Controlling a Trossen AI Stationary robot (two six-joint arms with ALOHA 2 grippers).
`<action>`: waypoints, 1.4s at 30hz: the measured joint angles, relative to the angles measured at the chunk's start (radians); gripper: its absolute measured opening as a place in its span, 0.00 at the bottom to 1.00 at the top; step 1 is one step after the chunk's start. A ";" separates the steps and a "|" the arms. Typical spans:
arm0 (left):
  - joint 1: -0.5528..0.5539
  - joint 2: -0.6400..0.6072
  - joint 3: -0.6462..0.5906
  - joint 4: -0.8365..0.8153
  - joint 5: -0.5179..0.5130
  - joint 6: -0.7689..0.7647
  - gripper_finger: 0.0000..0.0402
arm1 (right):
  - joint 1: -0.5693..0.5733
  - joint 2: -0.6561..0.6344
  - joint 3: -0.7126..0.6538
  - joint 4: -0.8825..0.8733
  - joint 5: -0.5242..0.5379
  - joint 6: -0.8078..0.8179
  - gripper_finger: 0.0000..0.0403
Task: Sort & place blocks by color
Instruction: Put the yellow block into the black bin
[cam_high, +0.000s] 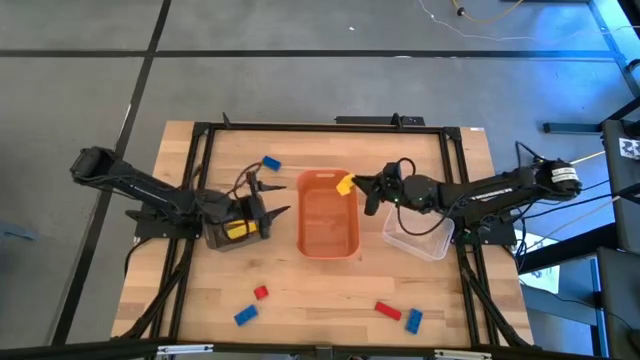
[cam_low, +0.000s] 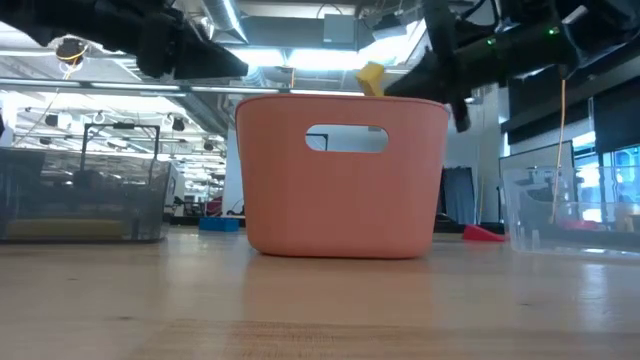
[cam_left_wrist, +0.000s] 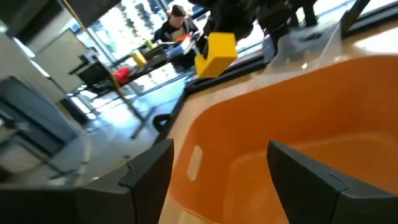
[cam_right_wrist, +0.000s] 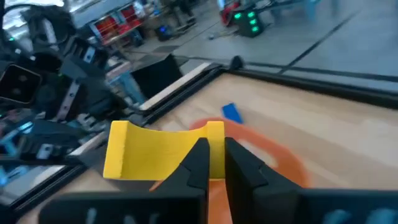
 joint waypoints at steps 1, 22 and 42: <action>-0.009 0.024 0.014 0.000 -0.020 0.020 0.64 | 0.000 0.017 0.013 0.000 -0.012 0.000 0.06; -0.043 0.331 0.254 0.001 -0.183 0.078 0.69 | 0.091 0.372 0.364 0.002 0.064 -0.138 0.06; -0.014 0.331 0.253 0.066 -0.226 -0.054 0.68 | 0.114 0.445 0.374 0.155 0.092 -0.135 0.06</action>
